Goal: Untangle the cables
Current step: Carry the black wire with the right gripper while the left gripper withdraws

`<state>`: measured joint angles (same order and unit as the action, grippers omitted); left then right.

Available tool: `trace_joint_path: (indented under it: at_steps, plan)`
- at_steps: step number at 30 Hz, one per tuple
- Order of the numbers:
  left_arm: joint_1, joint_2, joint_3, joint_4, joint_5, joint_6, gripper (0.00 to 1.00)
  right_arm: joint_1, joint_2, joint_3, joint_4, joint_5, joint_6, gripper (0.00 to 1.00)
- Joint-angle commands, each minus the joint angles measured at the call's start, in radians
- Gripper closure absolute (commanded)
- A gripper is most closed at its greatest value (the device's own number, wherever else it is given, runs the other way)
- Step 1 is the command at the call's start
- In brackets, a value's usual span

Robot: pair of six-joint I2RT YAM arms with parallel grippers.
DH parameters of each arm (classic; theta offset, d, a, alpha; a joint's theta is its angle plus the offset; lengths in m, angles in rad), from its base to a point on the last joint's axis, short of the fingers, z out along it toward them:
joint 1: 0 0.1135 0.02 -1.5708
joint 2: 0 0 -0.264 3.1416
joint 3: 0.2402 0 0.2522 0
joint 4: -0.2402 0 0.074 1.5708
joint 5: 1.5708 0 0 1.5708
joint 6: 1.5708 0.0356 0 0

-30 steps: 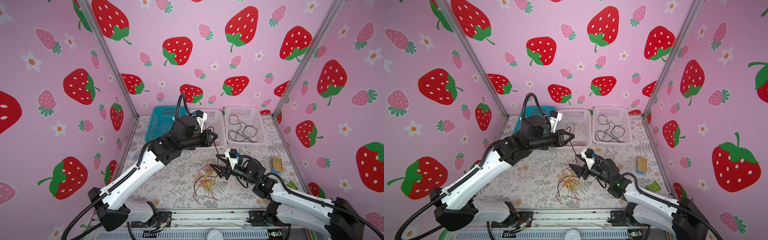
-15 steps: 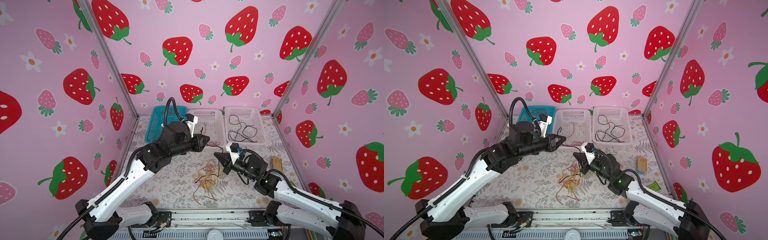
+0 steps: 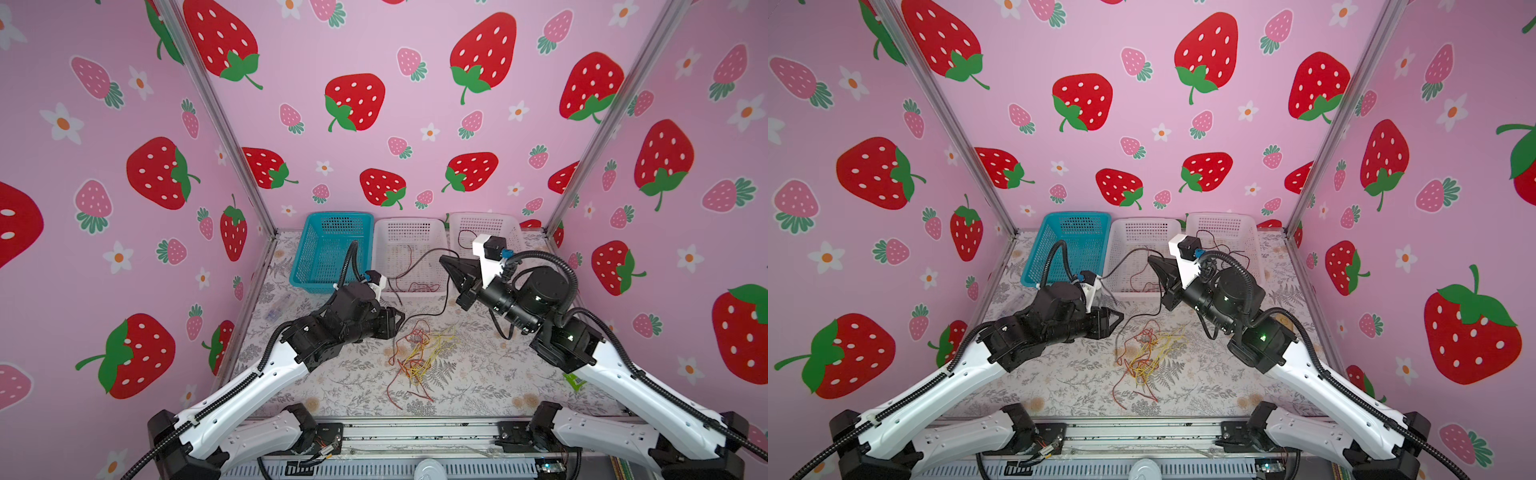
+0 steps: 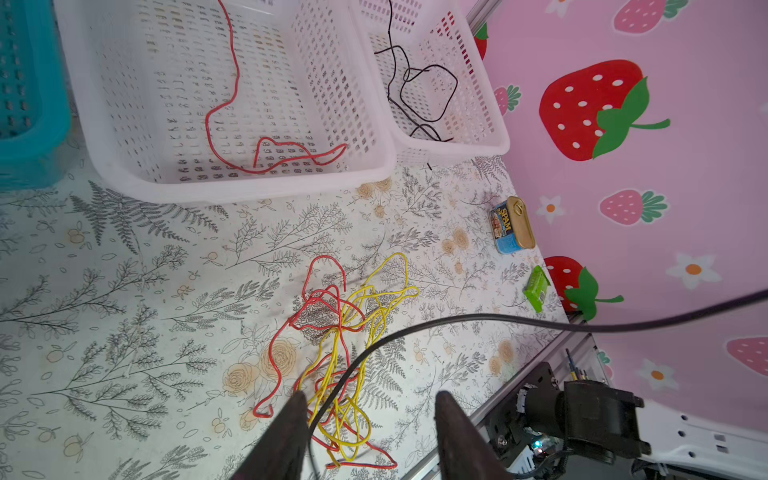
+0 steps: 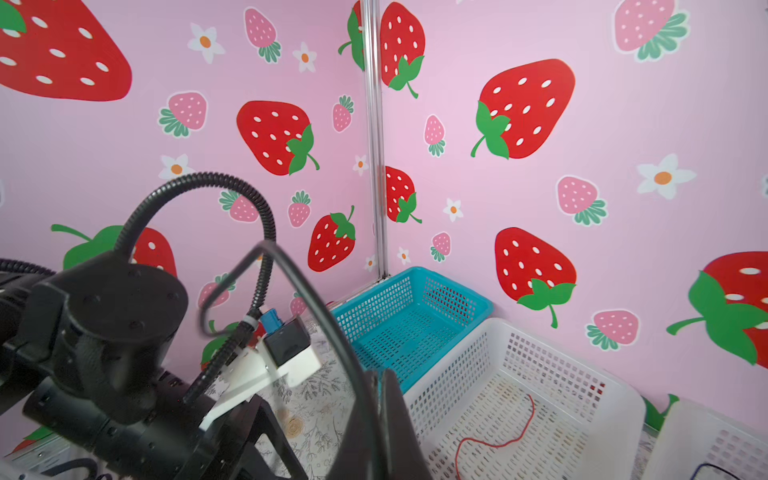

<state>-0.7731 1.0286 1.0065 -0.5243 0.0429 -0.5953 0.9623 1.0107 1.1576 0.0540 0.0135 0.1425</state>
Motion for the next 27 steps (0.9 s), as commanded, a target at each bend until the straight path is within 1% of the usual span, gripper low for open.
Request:
trace_joint_path:
  at_steps: [1, 3, 6, 9, 12, 15, 18, 22, 23, 24, 27]
  plan:
    - [0.001, -0.019, -0.006, -0.045, -0.069, 0.055, 0.44, 0.003, 0.018, 0.095, -0.106, 0.107, -0.061, 1.0]
    - [0.003, -0.03, -0.003, -0.078, -0.099, 0.082, 0.43, -0.009, 0.036, 0.148, -0.136, 0.163, -0.078, 1.0]
    - [0.006, -0.047, 0.004, -0.121, -0.146, 0.134, 0.38, -0.038, 0.077, 0.233, -0.184, 0.208, -0.096, 1.0]
    - [0.007, -0.068, 0.016, -0.175, -0.225, 0.2, 0.36, -0.104, 0.115, 0.295, -0.211, 0.204, -0.092, 1.0]
    - [0.008, -0.1, 0.009, -0.209, -0.313, 0.264, 0.29, -0.2, 0.156, 0.351, -0.227, 0.171, -0.054, 1.0]
    - [0.008, -0.15, -0.021, -0.206, -0.388, 0.328, 0.25, -0.27, 0.206, 0.417, -0.243, 0.175, -0.041, 1.0]
    - [0.008, -0.218, -0.084, -0.162, -0.448, 0.374, 0.22, -0.345, 0.254, 0.463, -0.246, 0.201, -0.033, 1.0]
    - [0.008, -0.329, -0.209, -0.062, -0.481, 0.374, 0.13, -0.414, 0.304, 0.5, -0.234, 0.243, -0.022, 1.0]
    - [0.009, -0.36, -0.237, -0.037, -0.469, 0.372, 0.05, -0.427, 0.313, 0.5, -0.221, 0.266, -0.019, 1.0]
    - [0.009, -0.382, -0.258, -0.018, -0.453, 0.372, 0.01, -0.436, 0.318, 0.493, -0.205, 0.288, -0.018, 1.0]
    - [0.009, -0.433, -0.287, 0.007, -0.444, 0.374, 0.01, -0.451, 0.332, 0.459, -0.136, 0.37, -0.027, 1.0]
